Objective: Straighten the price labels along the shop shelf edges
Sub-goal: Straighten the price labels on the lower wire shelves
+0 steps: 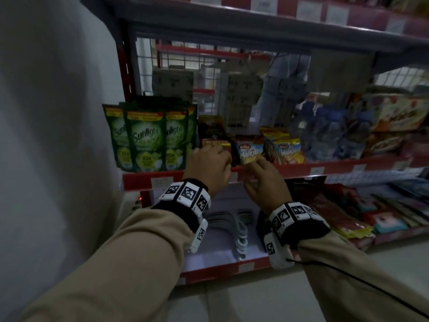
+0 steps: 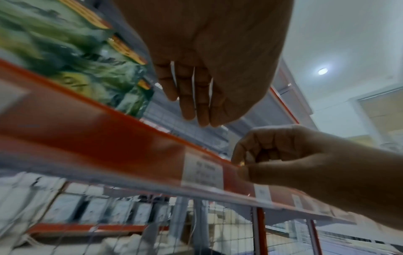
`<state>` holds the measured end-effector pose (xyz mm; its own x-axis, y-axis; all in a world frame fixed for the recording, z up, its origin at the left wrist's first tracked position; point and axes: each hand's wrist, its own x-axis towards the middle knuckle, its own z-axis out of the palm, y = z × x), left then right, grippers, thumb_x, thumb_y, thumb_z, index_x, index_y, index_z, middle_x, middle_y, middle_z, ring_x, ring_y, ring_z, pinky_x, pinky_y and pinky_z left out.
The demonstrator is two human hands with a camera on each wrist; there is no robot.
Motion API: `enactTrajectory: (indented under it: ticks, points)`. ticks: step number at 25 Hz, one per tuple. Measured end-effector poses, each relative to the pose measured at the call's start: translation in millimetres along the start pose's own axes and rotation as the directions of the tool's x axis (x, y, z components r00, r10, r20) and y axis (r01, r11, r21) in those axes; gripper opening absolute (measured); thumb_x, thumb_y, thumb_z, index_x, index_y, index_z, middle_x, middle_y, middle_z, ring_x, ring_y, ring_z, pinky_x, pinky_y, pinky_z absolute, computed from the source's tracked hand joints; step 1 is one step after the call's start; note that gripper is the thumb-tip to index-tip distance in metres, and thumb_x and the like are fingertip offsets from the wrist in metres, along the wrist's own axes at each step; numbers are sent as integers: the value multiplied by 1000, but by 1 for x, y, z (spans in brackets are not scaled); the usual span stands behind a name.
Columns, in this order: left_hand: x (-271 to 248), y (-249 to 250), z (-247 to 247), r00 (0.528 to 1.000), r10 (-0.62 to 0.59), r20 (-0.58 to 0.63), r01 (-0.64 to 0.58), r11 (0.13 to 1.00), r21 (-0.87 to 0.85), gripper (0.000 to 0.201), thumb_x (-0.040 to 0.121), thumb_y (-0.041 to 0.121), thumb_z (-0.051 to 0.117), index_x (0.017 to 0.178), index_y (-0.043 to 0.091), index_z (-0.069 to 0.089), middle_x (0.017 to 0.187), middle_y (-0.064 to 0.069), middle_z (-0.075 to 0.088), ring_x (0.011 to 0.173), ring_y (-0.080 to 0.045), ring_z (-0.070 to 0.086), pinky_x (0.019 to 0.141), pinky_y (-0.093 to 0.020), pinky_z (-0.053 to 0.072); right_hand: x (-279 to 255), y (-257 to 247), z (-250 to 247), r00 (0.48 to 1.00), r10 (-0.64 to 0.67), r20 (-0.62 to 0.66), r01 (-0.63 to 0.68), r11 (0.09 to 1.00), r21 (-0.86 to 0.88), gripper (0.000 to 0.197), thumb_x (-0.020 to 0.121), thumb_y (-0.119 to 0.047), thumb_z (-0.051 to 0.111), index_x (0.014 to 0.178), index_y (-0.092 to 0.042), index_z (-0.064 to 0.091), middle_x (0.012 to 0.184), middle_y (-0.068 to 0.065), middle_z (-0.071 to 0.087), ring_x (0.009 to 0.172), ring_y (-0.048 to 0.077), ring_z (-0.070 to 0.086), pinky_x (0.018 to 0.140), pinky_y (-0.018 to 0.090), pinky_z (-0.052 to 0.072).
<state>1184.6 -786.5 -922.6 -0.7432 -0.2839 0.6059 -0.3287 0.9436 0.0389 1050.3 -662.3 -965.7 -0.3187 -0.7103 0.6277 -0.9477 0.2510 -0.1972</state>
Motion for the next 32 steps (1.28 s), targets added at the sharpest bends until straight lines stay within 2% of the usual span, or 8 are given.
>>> enactTrajectory:
  ticks: [5, 8, 12, 16, 20, 24, 28, 32]
  points:
    - [12, 14, 9, 994, 64, 83, -64, 998, -7, 26, 91, 35, 48, 108, 22, 62, 111, 0, 58, 108, -23, 49, 89, -37, 36, -2, 19, -30, 992, 123, -4, -123, 988, -89, 24, 83, -17, 64, 106, -12, 60, 106, 10, 55, 92, 31, 55, 71, 38, 49]
    - [17, 38, 26, 992, 107, 64, -107, 994, -18, 26, 91, 35, 49, 109, 21, 61, 111, 0, 57, 106, -24, 49, 88, -38, 39, -13, 50, -43, 983, 177, -53, -183, 972, -150, 28, 83, -17, 65, 109, -10, 60, 103, 13, 55, 94, 33, 54, 71, 36, 46]
    - [28, 67, 53, 994, 101, 29, -99, 994, -49, 25, 89, 32, 51, 108, 21, 60, 112, 0, 56, 108, -24, 47, 86, -37, 40, -30, 100, -47, 972, 212, -103, -227, 960, -162, 25, 80, -16, 65, 104, -9, 61, 103, 12, 56, 99, 33, 51, 75, 38, 48]
    - [39, 97, 83, 997, 75, 3, -75, 995, -66, 23, 86, 31, 55, 104, 19, 63, 108, -1, 57, 106, -22, 48, 86, -35, 40, -38, 151, -45, 982, 116, -149, -141, 975, -171, 33, 77, -16, 69, 108, -6, 62, 105, 12, 57, 99, 33, 51, 80, 39, 48]
    - [50, 125, 101, 997, 29, -74, -22, 996, 86, 22, 82, 27, 61, 99, 14, 63, 100, -6, 56, 97, -26, 49, 80, -37, 43, -34, 179, -35, 974, -39, -221, 9, 991, -137, 28, 79, -18, 67, 104, -7, 62, 101, 12, 59, 92, 32, 53, 77, 39, 48]
    - [60, 146, 116, 989, -51, -135, 73, 983, 167, 24, 79, 24, 66, 99, 12, 61, 100, -9, 54, 95, -29, 49, 81, -39, 43, -30, 198, -29, 952, -170, -254, 140, 981, -131, 31, 81, -24, 69, 107, -8, 64, 100, 11, 60, 87, 31, 54, 73, 39, 48]
    - [59, 152, 123, 983, -92, -159, 124, 970, 207, 27, 79, 25, 63, 103, 13, 60, 102, -9, 55, 96, -30, 49, 82, -39, 44, -27, 204, -23, 939, -171, -297, 157, 985, -68, 34, 82, -34, 67, 106, -11, 62, 101, 12, 57, 88, 32, 53, 72, 40, 46]
    - [55, 158, 124, 974, -119, -195, 165, 956, 242, 37, 77, 24, 66, 112, 12, 59, 104, -11, 55, 99, -32, 51, 80, -42, 45, -20, 200, -22, 955, -96, -280, 88, 995, -43, 42, 78, -52, 62, 102, -18, 57, 104, 9, 50, 93, 29, 45, 74, 38, 37]
